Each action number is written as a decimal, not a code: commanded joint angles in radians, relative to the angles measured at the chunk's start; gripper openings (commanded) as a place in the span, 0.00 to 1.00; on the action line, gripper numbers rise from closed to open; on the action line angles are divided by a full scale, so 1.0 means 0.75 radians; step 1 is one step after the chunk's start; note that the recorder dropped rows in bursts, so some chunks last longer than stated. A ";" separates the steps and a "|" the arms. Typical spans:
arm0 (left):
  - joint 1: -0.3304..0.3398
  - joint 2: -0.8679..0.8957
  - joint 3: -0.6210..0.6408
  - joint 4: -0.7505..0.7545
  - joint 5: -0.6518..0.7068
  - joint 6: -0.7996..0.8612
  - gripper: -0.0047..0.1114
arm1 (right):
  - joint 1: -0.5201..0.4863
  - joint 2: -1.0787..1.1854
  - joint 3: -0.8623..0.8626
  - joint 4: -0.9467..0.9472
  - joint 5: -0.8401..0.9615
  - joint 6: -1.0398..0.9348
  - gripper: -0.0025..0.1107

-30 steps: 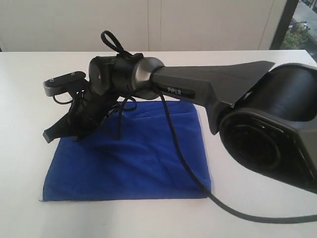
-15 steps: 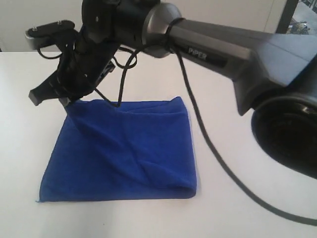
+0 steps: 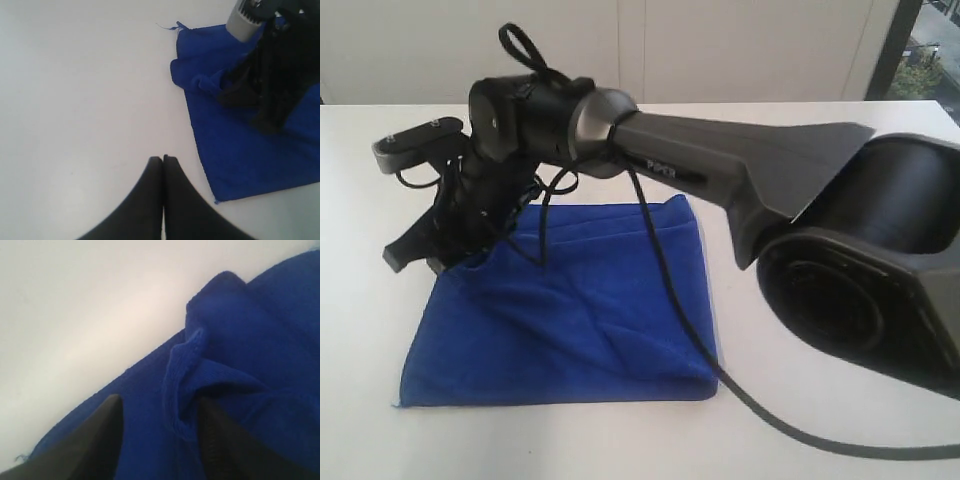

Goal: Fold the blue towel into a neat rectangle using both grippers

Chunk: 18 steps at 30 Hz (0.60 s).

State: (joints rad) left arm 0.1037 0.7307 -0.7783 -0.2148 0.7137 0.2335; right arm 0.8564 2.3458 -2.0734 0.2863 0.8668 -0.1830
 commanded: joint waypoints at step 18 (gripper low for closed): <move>-0.001 -0.011 -0.005 -0.012 0.018 0.003 0.04 | -0.449 0.095 0.010 -0.213 0.075 -0.131 0.02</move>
State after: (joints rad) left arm 0.1037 0.7307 -0.7783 -0.2148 0.7137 0.2335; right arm 0.5389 2.4045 -2.0707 0.1438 0.9598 -0.2440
